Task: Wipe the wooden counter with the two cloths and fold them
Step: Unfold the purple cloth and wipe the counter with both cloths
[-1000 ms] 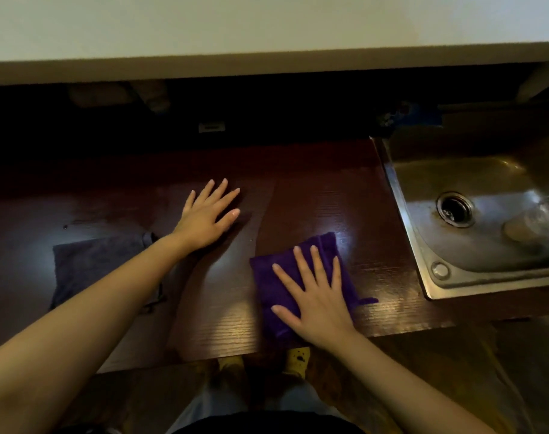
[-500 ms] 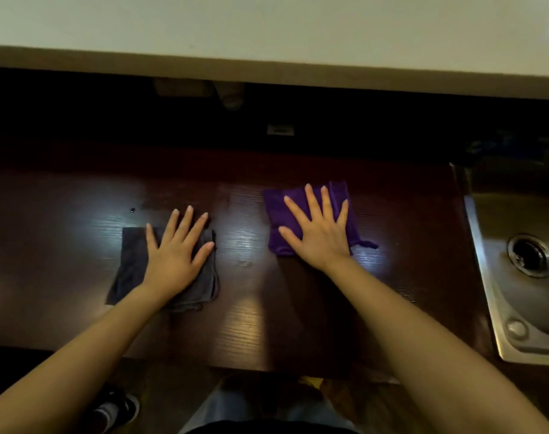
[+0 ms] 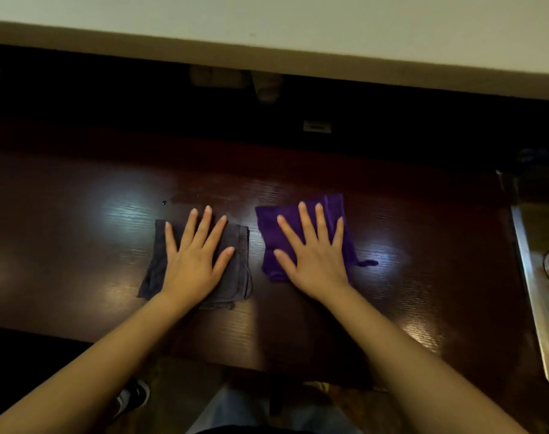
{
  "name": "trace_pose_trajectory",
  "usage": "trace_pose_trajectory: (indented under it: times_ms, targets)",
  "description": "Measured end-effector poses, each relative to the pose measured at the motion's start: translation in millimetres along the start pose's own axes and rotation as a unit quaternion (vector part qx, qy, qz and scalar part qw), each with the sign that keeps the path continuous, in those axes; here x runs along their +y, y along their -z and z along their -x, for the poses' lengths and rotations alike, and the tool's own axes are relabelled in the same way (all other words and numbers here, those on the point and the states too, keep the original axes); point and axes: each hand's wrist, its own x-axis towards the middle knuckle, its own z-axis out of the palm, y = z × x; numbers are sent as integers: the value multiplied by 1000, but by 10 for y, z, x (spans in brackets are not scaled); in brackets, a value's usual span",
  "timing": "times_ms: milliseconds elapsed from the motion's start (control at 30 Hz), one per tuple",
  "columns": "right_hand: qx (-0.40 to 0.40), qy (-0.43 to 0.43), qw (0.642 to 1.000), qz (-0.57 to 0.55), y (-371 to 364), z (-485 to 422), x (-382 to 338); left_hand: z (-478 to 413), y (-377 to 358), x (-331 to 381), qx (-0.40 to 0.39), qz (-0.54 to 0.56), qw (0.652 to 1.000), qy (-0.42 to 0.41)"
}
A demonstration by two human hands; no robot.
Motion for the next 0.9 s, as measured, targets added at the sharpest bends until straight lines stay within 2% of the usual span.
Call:
trace_pose_trajectory:
  times_ms: [167, 500, 633, 767, 900]
  targets:
    - [-12, 18, 1000, 4, -4, 33, -36, 33, -39, -37, -6, -14, 1000, -2]
    - [-47, 90, 995, 11, 114, -1177, -294, 78, 6, -128, -24, 24, 999, -25]
    - [-58, 96, 994, -4, 156, -1467, -407, 148, -8, -151, -1, -23, 1000, -11]
    - [-48, 95, 994, 2, 139, -1307, -371, 148, -28, -166, -1, -24, 1000, -10]
    - [-13, 81, 997, 0, 73, -735, -253, 144, -35, -172, 1, -14, 1000, -13]
